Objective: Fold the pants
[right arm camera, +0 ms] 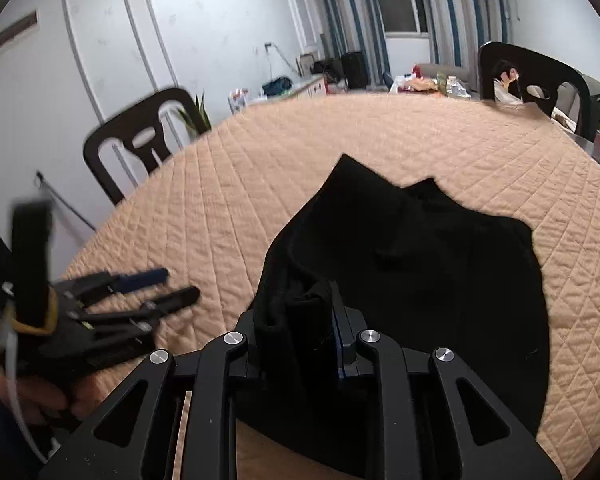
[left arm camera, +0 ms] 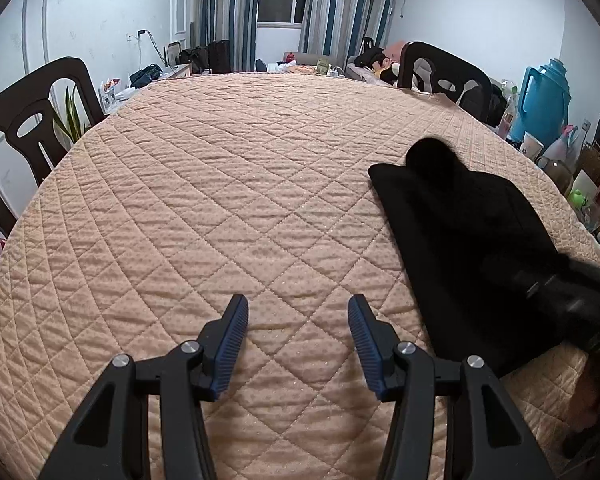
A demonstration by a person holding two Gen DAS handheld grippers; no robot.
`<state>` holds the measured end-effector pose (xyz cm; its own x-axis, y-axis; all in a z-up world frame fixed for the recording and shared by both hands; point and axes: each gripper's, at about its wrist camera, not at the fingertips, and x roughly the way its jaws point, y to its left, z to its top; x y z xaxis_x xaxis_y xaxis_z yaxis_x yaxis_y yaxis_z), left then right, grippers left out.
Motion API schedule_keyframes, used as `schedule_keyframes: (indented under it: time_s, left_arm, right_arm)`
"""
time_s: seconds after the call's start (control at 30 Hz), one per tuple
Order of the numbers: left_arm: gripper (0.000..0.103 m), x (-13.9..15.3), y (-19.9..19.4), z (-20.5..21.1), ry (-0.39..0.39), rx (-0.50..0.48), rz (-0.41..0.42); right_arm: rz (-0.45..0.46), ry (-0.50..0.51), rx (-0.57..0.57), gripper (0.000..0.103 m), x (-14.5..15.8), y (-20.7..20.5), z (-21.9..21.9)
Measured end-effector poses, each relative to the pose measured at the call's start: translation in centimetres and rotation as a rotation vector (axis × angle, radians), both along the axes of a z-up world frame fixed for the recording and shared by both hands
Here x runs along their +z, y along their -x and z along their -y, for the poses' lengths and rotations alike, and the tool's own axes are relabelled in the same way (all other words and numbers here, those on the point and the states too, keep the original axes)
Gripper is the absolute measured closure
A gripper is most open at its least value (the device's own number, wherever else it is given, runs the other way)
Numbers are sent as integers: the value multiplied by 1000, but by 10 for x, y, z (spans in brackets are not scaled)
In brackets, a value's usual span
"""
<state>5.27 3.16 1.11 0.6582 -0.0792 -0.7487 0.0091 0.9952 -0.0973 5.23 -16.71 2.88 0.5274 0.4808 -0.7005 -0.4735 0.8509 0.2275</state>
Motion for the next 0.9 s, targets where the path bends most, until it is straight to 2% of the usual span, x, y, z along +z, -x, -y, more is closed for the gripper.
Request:
schedule_keyframes:
  time_s: [0.13, 0.3, 0.4, 0.53, 0.57, 0.6, 0.67, 0.73, 0.83, 0.9]
  left_arm:
    - [48, 0, 3, -5, 4, 14, -2]
    - [48, 2, 4, -5, 10, 17, -1]
    - [48, 8, 2, -2, 12, 11, 10]
    - [48, 18, -2, 6, 17, -10, 36]
    - [48, 20, -3, 9, 19, -19, 42]
    - [48, 23, -5, 12, 21, -28, 48]
    - [48, 28, -8, 20, 23, -47, 60]
    - [48, 33, -12, 28, 24, -69, 74]
    - [48, 38, -20, 40, 28, -93, 84]
    - [48, 42, -25, 48, 37, -107, 90]
  right_arm:
    - [37, 23, 25, 75, 1, 6, -6]
    - [27, -62, 71, 56, 16, 12, 0]
    - [77, -109, 92, 56, 32, 22, 5]
    - [99, -122, -3, 56, 36, 18, 30]
    - [91, -111, -35, 59, 34, 16, 37]
    - [82, -95, -66, 72, 29, 13, 43]
    - [48, -52, -130, 80, 15, 7, 51]
    - [-34, -24, -88, 81, -7, 2, 46]
    - [12, -6, -43, 81, -4, 12, 35]
    - [-3, -87, -34, 81, 2, 10, 44]
